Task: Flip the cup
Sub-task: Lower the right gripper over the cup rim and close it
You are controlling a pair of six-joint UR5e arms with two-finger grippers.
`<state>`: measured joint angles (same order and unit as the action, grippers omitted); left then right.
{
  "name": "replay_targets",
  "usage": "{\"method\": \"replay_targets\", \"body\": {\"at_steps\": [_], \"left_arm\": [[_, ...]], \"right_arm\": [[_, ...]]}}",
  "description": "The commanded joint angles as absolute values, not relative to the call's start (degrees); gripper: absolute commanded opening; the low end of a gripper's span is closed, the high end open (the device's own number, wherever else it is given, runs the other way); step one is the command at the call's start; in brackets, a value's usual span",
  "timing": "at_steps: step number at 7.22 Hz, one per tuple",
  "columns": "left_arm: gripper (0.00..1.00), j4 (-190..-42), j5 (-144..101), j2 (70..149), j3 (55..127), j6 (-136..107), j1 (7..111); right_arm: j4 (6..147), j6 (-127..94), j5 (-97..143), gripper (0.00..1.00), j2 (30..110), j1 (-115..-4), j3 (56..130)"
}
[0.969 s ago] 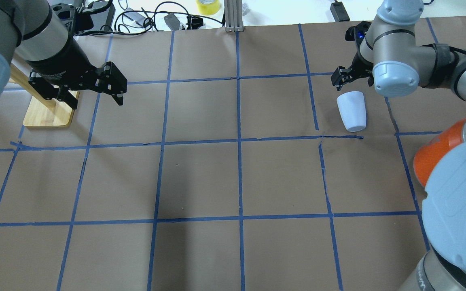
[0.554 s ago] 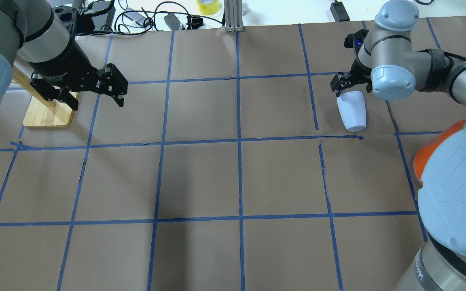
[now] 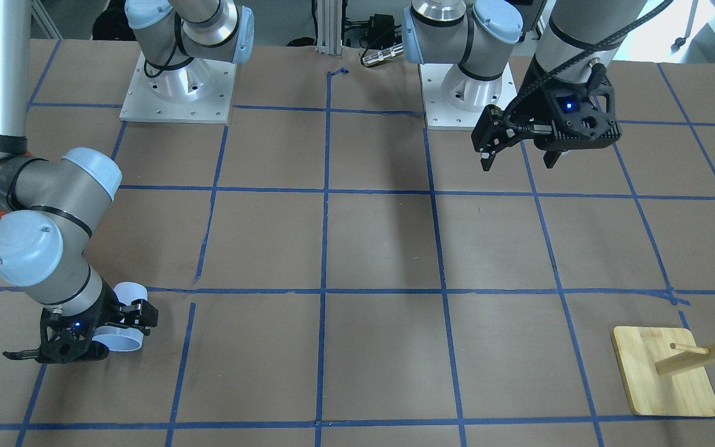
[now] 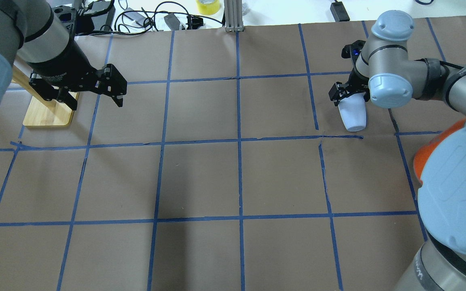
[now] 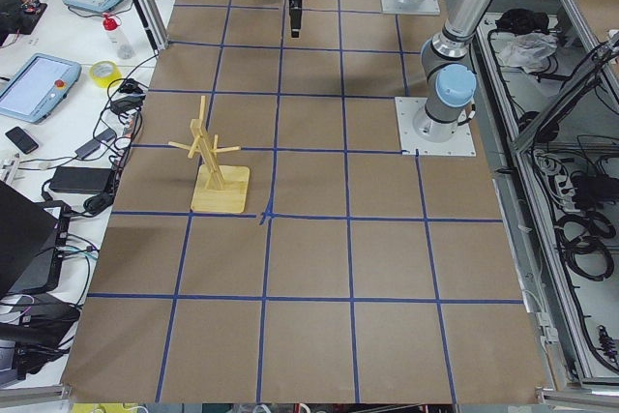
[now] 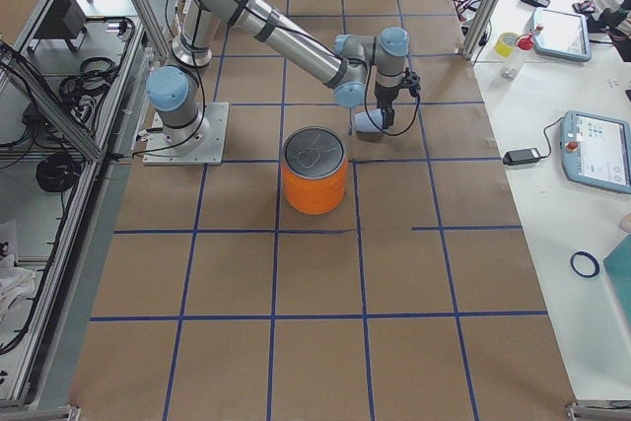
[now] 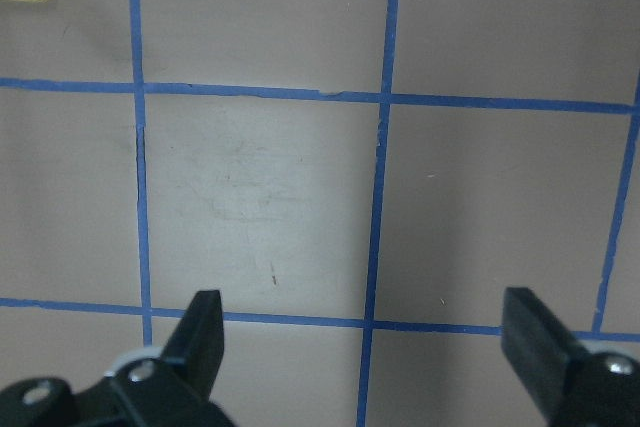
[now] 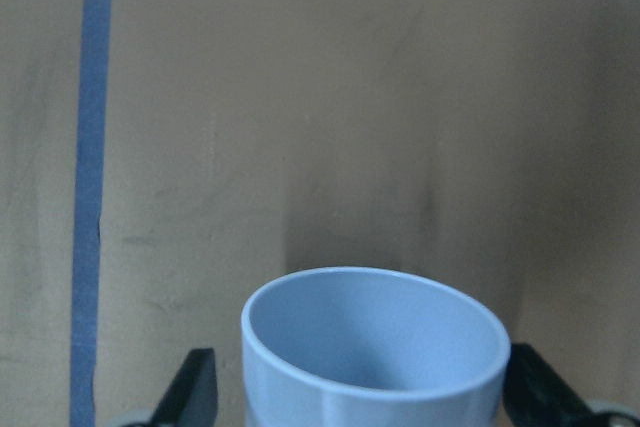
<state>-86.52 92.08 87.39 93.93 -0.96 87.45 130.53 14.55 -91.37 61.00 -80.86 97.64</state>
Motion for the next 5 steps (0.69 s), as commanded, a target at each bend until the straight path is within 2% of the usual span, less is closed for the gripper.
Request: {"method": "replay_targets", "body": {"at_steps": [1, 5], "left_arm": [[1.00, -86.5, 92.0, 87.4, 94.2, -1.0, 87.5], [1.00, -86.3, 92.0, 87.4, 94.2, -1.0, 87.4]], "right_arm": [[130.8, 14.7, -91.0, 1.00, 60.6, -80.9, 97.7], [133.0, 14.8, -91.1, 1.00, 59.1, -80.9, 98.4]]}}
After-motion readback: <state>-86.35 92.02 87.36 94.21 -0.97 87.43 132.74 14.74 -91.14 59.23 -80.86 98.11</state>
